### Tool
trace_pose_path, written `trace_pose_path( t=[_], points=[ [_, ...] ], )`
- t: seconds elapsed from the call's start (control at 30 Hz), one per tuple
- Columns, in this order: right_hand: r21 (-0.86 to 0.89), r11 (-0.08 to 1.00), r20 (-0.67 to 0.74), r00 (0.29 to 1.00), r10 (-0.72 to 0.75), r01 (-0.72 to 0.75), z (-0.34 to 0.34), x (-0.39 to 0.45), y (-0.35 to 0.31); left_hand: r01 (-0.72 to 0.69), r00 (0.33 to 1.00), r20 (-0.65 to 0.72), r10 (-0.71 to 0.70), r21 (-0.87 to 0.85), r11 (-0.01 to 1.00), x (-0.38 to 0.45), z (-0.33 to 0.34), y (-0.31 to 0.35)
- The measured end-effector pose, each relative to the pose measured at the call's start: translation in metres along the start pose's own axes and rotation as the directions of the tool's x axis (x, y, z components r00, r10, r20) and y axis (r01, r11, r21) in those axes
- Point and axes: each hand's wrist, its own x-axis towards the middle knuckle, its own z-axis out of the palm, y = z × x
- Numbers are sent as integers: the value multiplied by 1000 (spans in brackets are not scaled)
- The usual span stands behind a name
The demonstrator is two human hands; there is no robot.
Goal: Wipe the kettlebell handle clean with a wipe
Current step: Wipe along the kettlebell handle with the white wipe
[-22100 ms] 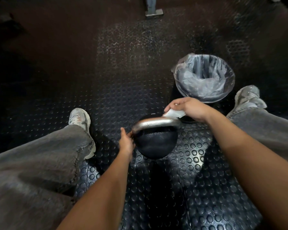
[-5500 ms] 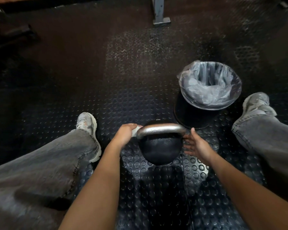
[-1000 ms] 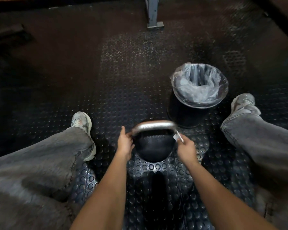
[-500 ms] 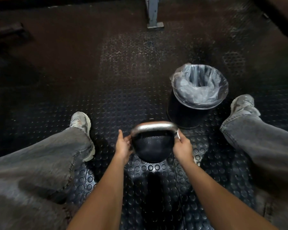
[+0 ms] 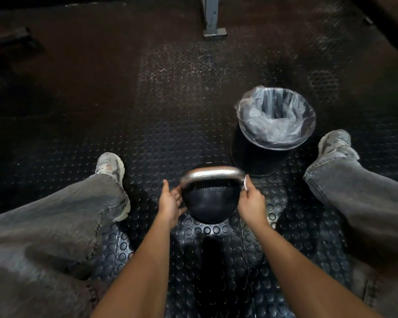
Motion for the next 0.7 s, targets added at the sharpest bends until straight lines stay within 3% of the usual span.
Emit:
trace_pose_path(
  t=[0.07, 0.13, 0.2, 0.27, 0.37, 0.43, 0.5, 0.6, 0.7],
  points=[
    [11, 1000, 18, 1000, -4, 4, -3, 9, -4, 2, 1000, 7, -2, 1, 1000, -1, 0, 0],
    [6, 987, -3, 987, -162, 162, -7, 9, -9, -3, 1000, 12, 3, 5, 1000, -2, 1, 1],
    [-35, 925, 7, 926, -378, 378, -10, -1, -13, -7, 1000, 14, 6, 10, 1000, -3, 2, 1],
    [-70, 884, -9, 886, -464, 463, -6, -13, -7, -7, 1000, 15, 7, 12, 1000, -1, 0, 0],
    [-24, 955, -88, 951, -297, 296, 4, -22, 6, -5, 1000, 22, 4, 22, 1000, 5, -3, -3],
    [32, 998, -55, 997, -48, 50, 7, -12, 6, -1, 1000, 26, 0, 27, 1000, 7, -5, -4],
    [38, 997, -11, 997, 70, -70, 5, -1, 1, 4, 999, 34, -5, 25, 1000, 7, -6, -4],
    [31, 994, -28, 994, -104, 105, -4, 4, -12, 3, 999, 33, -4, 22, 1000, 7, -5, -3],
    [-45, 912, -10, 912, -409, 409, -8, -4, -17, 0, 1000, 21, -1, 24, 1000, 5, -3, -2]
  ],
)
